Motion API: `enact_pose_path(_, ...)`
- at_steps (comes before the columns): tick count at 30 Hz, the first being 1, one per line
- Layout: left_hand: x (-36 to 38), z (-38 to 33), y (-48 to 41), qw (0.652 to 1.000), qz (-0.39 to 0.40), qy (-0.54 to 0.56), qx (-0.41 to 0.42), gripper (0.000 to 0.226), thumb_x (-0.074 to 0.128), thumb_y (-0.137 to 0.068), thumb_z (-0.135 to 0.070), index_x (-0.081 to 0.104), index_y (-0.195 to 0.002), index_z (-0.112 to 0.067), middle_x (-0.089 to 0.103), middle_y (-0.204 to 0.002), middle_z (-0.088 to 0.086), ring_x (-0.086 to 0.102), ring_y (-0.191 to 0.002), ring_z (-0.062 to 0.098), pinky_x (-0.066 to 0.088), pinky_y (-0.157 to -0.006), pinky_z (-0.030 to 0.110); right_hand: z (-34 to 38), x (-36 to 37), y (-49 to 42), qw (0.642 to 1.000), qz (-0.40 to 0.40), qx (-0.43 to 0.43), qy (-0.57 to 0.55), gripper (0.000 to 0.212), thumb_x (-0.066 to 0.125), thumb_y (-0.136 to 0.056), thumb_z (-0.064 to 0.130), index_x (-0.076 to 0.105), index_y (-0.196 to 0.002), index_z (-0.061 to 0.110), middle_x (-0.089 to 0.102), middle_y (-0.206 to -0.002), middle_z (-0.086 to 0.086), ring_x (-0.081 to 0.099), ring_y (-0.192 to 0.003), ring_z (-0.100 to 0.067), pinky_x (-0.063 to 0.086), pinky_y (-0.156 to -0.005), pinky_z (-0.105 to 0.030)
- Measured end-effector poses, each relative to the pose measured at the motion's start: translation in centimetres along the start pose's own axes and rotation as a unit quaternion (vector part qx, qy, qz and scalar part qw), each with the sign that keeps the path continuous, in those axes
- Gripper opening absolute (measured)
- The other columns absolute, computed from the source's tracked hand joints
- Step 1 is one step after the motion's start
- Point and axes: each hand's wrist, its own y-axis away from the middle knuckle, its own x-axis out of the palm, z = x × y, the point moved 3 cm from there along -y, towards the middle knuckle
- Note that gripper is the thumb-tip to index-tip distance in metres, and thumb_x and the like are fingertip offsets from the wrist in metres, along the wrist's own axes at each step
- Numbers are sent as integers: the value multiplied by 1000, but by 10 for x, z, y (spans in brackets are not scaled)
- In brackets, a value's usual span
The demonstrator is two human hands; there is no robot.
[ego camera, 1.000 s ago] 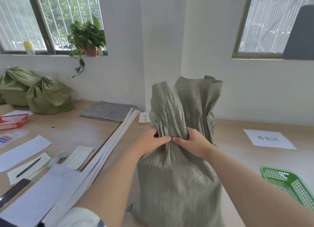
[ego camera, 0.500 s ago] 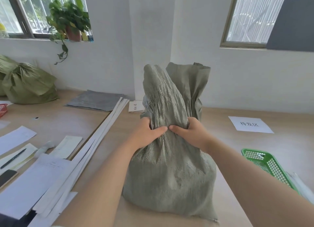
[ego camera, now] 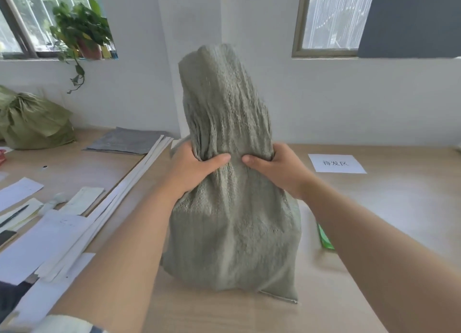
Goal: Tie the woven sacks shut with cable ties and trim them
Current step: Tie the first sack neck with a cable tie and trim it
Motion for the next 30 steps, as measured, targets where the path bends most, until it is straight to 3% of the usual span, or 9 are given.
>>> enact_pose_path(4, 46, -18, 15, 997, -47, 60, -19, 49, 89, -70, -46, 62, -108, -30, 71, -101, -14, 70, -91, 2, 55, -82, 26, -8, -43, 38, 999, -48, -1, 21, 8, 75, -87, 33, 70, -89, 27, 77, -86, 3, 73, -81, -9, 61, -75, -33)
enact_pose_path(6, 70, -25, 19, 995, -42, 86, -16, 39, 88, -72, -39, 62, -101, -33, 71, -97, -16, 70, -84, -1, 57, -83, 25, -13, -64, 56, 997, -75, 4, 19, 23, 75, -87, 35, 71, -96, 14, 74, -97, -17, 71, -92, -31, 58, -83, -51)
enact_pose_path(8, 95, -30, 20, 995, -28, 97, -17, 51, 90, -68, -43, 64, -110, -29, 73, -105, -12, 72, -92, 2, 57, -89, 31, -18, -86, 72, 996, -91, 15, 20, 36, 75, -83, 41, 69, -98, 9, 69, -101, -27, 66, -96, -44, 54, -81, -61)
enact_pose_path(11, 128, -38, 16, 995, 2, 87, -37, 99, 90, -52, -68, 57, -133, -21, 70, -120, -7, 69, -106, 11, 56, -96, 39, -26, -114, 87, 993, -113, 30, 31, 31, 75, -84, 39, 69, -96, 11, 72, -99, -21, 69, -94, -38, 56, -82, -58)
enact_pose_path(13, 147, -40, 9, 993, 23, 107, -50, 111, 90, -45, -72, 55, -137, -20, 70, -122, -6, 69, -108, 13, 55, -97, 42, -32, -132, 93, 990, -131, 35, 30, 23, 74, -88, 31, 70, -97, 11, 74, -98, -16, 72, -92, -31, 58, -83, -52)
enact_pose_path(16, 179, -44, 2, 985, 58, 157, -47, 73, 91, -65, -47, 60, -126, -20, 73, -111, -7, 72, -98, 8, 58, -84, 27, -42, -148, 97, 987, -146, 45, 38, 19, 73, -90, 28, 71, -100, 12, 77, -93, -6, 73, -85, -17, 60, -83, -40)
enact_pose_path(20, 222, -47, -15, 979, 103, 169, -40, 21, 80, -84, -22, 68, -98, -32, 75, -93, -13, 73, -90, 8, 57, -77, 23, -57, -155, 88, 988, -137, 56, 50, 20, 70, -91, 31, 73, -106, 19, 76, -102, -3, 72, -100, -21, 56, -92, -48)
enact_pose_path(25, 256, -41, -42, 968, 144, 202, -43, 11, 74, -90, -24, 70, -89, -33, 76, -84, -17, 74, -87, 6, 56, -74, 22, -78, -169, 74, 979, -179, 97, 1, 11, 64, -96, 25, 67, -96, 35, 75, -100, 8, 70, -88, 2, 56, -82, -23)
enact_pose_path(30, 276, -35, -59, 960, 194, 199, -23, 11, 67, -94, -35, 66, -105, -36, 73, -103, -19, 69, -98, -3, 53, -84, 17, -104, -168, 61, 955, -230, 138, -130, 22, 60, -98, 29, 69, -114, 16, 77, -107, -2, 73, -100, -17, 57, -93, -40)
